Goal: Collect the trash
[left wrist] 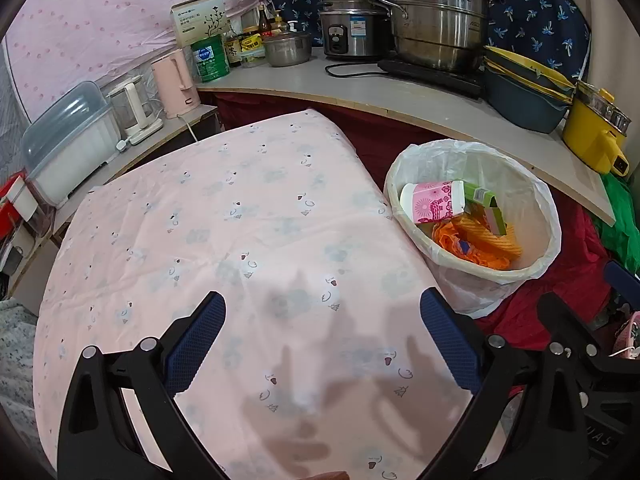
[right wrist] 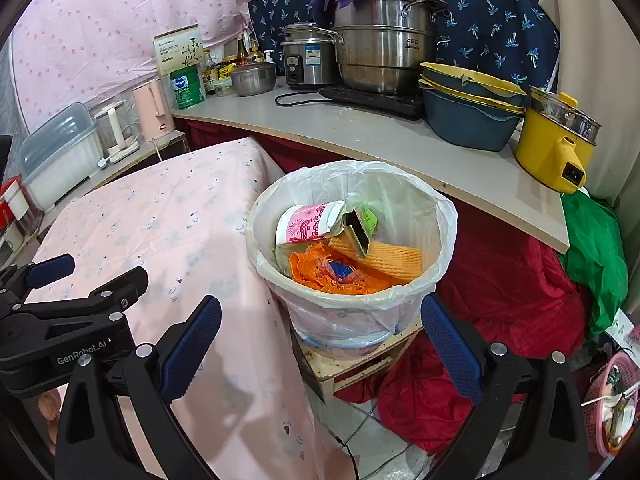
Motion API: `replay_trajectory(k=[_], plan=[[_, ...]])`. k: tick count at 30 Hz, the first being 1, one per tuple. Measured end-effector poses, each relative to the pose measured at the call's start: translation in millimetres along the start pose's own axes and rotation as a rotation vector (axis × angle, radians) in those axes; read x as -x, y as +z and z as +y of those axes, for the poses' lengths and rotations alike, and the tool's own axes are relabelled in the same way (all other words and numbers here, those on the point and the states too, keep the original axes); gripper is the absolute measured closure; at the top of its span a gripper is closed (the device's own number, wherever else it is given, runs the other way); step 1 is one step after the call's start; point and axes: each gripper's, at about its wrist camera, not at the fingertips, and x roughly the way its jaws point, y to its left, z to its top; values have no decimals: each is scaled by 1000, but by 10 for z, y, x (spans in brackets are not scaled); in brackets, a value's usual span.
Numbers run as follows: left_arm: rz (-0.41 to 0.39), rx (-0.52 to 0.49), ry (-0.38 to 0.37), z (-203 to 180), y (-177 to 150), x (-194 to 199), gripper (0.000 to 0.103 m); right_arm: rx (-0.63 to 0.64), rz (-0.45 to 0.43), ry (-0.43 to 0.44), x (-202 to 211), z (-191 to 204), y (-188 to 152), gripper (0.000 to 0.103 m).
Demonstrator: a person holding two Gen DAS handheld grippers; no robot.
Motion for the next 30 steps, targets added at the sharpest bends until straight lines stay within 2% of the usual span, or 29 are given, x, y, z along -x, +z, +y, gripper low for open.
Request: replay_trajectory(k=[30], plan=[[10,7,0,6,-48,-14,10,-3,5,-4,-26,-21,-29,7]])
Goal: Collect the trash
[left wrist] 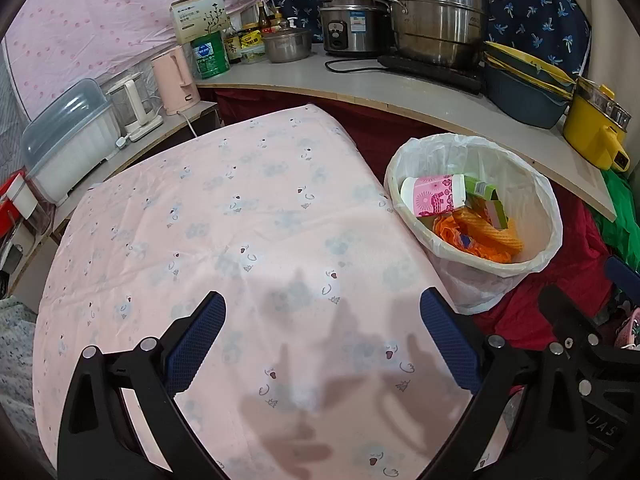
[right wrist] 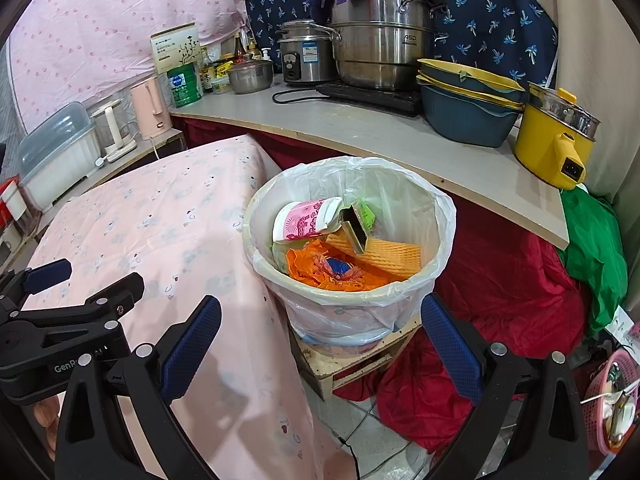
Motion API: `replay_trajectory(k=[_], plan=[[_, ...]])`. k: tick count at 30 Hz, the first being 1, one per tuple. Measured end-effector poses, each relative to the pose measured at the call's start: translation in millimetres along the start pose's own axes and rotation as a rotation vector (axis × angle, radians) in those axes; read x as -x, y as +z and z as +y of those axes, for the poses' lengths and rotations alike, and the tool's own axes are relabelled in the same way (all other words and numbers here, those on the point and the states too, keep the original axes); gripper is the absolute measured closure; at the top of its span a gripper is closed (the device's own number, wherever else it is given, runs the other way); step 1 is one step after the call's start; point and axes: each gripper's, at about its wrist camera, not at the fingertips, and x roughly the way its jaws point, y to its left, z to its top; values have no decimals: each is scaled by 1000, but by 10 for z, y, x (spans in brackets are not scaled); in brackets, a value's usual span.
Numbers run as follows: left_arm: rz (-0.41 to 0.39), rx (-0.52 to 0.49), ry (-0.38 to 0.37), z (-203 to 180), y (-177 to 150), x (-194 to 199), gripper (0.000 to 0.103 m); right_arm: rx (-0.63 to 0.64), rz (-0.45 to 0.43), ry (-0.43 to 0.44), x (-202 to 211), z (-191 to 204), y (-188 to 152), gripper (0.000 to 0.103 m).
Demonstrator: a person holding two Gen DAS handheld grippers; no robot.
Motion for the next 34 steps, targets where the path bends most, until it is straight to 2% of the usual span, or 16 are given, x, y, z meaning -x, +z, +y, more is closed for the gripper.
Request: replay_trajectory(k=[34], plan=[[-1,-35,-5,69,-57,-28,10,1,8,1,-57,9,-43,7]])
